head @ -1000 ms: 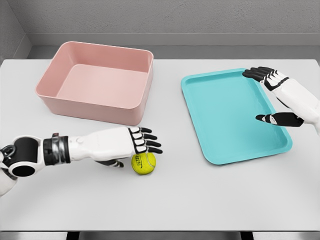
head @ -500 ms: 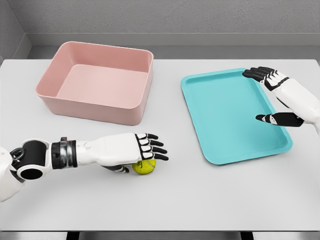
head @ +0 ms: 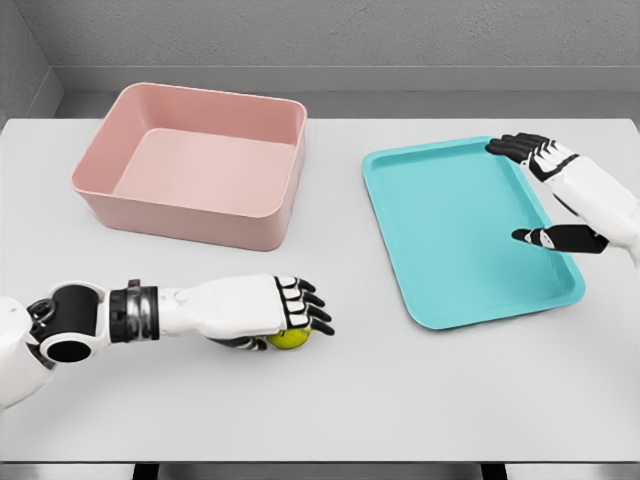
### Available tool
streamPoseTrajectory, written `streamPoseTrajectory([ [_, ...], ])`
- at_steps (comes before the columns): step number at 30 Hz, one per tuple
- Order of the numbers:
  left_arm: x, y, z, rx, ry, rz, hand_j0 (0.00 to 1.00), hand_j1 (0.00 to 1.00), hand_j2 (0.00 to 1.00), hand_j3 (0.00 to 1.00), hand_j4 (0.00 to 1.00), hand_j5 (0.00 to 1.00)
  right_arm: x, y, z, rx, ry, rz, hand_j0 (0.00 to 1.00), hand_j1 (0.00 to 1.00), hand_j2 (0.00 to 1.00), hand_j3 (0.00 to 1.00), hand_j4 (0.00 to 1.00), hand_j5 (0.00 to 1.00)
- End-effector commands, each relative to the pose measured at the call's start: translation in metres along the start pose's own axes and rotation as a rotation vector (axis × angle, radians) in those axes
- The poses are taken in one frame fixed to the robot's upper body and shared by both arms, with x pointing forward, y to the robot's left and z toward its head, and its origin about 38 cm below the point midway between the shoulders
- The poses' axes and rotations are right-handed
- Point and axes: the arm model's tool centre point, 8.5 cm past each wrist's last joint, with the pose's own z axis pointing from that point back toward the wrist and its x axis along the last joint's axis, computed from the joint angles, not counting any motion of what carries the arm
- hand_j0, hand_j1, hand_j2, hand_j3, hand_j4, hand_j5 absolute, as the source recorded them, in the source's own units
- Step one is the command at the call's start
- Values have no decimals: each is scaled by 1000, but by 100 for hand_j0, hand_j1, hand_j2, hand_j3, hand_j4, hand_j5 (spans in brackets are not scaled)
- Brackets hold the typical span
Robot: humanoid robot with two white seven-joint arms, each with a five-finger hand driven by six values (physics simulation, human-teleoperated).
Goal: Put the tennis from the blue tray into the pink basket with both arms
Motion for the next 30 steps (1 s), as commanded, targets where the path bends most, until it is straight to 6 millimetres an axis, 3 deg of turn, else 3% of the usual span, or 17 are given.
streamPoseTrajectory([
  [1, 1, -1, -2, 1, -5, 8, 89, 89, 89, 89, 89, 89, 0, -1, 0, -4, -1, -6, 100, 100, 100, 100, 100, 100],
  [16, -8, -9, -5, -8, 15, 36, 89, 89, 89, 89, 89, 89, 0, 0, 0, -5, -1, -6, 100, 100, 100, 100, 100, 100],
  [19, -7, -12, -7, -22, 12, 36, 73, 73, 73, 73, 73, 73, 0, 0, 0, -5, -1, -6, 100, 100, 100, 100, 100, 100],
  [23, -7, -14, -7, -45, 12, 37, 60, 60, 60, 60, 60, 60, 0, 0, 0, -5, 0, -7, 100, 100, 100, 100, 100, 100],
  [27, -7, -15, -7, -59, 11, 38, 50, 50, 50, 50, 50, 50, 0, 0, 0, -5, 0, -7, 100, 100, 100, 100, 100, 100],
  [30, -7, -13, -6, -62, 11, 34, 50, 50, 50, 50, 50, 50, 0, 0, 0, -5, -1, -6, 100, 100, 100, 100, 100, 100],
])
